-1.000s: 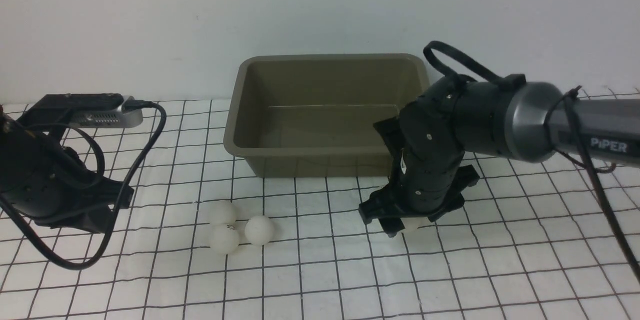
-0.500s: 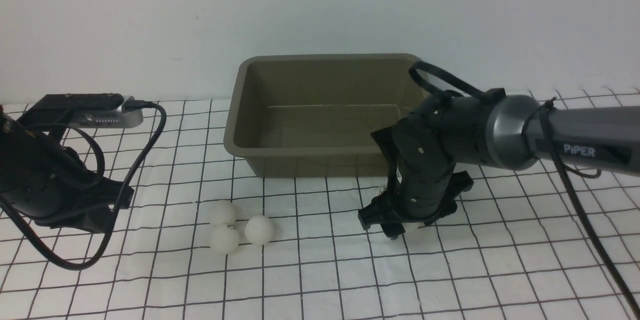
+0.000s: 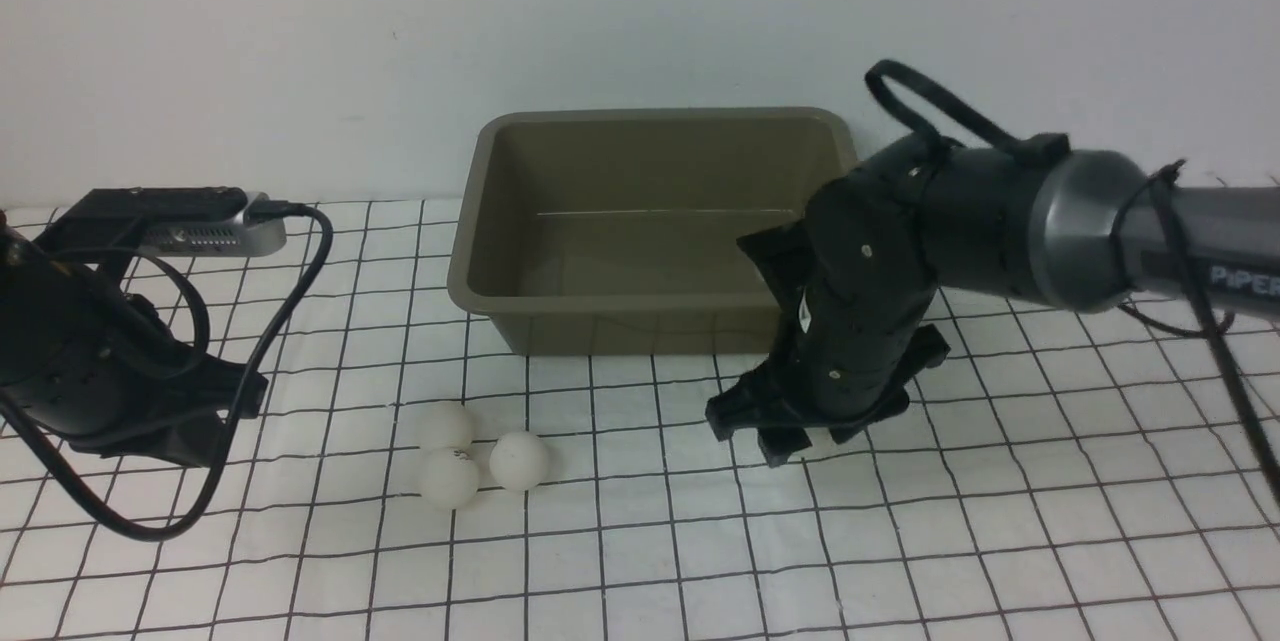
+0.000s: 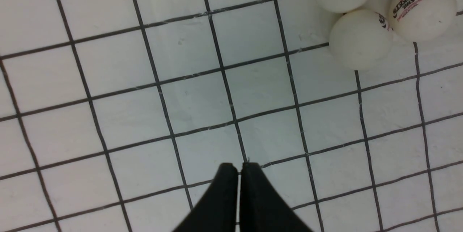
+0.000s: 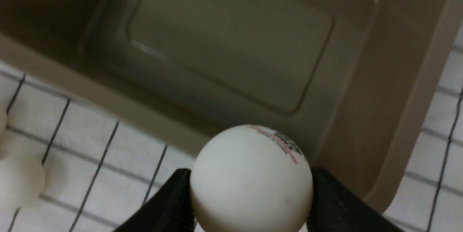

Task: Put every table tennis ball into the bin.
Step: Use the right arm to clamp the table tennis ball closest to it, then use the right arm to put the table tennis ball into the box

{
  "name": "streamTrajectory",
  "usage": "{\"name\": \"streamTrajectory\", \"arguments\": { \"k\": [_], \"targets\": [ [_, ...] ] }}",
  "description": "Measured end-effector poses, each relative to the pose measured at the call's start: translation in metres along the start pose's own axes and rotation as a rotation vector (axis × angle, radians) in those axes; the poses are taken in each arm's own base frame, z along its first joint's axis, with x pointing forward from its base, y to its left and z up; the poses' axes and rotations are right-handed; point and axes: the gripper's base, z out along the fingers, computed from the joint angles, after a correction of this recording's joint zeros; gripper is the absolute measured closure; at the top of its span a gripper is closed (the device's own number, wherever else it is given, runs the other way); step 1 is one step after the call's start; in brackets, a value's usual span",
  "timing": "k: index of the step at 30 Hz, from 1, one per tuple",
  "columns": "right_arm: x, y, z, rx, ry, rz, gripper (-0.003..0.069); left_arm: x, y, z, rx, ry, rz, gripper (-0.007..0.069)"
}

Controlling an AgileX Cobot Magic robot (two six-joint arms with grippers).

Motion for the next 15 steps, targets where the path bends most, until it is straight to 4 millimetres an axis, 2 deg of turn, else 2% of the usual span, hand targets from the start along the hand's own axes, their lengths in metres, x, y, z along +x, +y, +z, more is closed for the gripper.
{"name": "streamTrajectory", "arguments": {
  "k": [3,6,10,15],
  "targets": [
    [-0.017,-0.012,0.01,0.032,-0.041,0.007,0.0299,0.0,0.0,0.0,0.0,0.0,0.0,0.0629],
    [-0.025,-0.024,0.035,0.05,-0.028,0.022,0.0299,0.0,0.0,0.0,0.0,0.0,0.0,0.0629],
    [-0.025,-0.033,0.066,0.027,0.009,0.043,0.0299,0.0,0.0,0.0,0.001,0.003,0.0,0.0629],
    [-0.023,-0.033,0.087,-0.003,0.04,0.053,0.0288,0.0,0.0,0.0,0.001,0.005,0.001,0.0629]
  ]
}}
